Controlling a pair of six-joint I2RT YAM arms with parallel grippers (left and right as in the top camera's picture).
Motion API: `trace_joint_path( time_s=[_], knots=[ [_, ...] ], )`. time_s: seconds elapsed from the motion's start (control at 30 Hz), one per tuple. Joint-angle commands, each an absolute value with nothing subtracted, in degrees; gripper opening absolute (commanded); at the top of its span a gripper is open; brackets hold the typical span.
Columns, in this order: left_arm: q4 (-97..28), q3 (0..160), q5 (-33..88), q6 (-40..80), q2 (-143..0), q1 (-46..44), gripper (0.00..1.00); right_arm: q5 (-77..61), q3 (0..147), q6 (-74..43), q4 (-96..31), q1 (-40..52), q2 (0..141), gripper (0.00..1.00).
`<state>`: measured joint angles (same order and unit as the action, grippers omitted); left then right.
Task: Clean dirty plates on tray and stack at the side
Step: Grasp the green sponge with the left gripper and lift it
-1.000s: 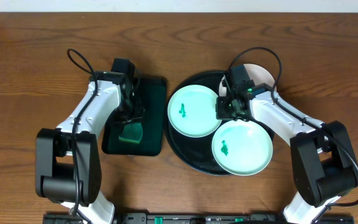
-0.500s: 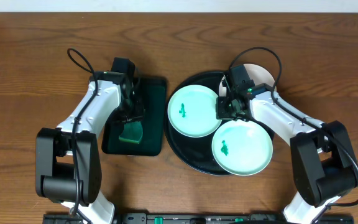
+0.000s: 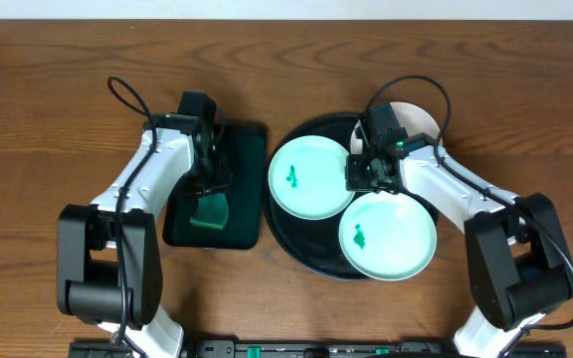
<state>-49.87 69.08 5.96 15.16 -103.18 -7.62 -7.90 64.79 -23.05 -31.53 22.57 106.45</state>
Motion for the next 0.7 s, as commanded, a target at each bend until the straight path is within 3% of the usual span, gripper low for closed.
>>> trace_joint_path(
  time_s=[0.0, 0.37, 0.67],
  knots=[
    [-50.0, 68.4, 4.1, 15.0, -103.8, -7.9, 0.47, -7.3, 64.4, -23.3, -31.5, 23.1, 106.8, 0.01],
    [-42.6, 62.3, 3.8, 15.1, -103.8, -7.9, 0.47, -7.3, 64.4, -23.3, -31.5, 23.1, 106.8, 0.01],
    [-40.3, 60.2, 3.8, 15.0, -103.8, -7.9, 0.35, -7.3, 64.4, -23.3, -31.5, 23.1, 106.8, 0.02]
  ],
)
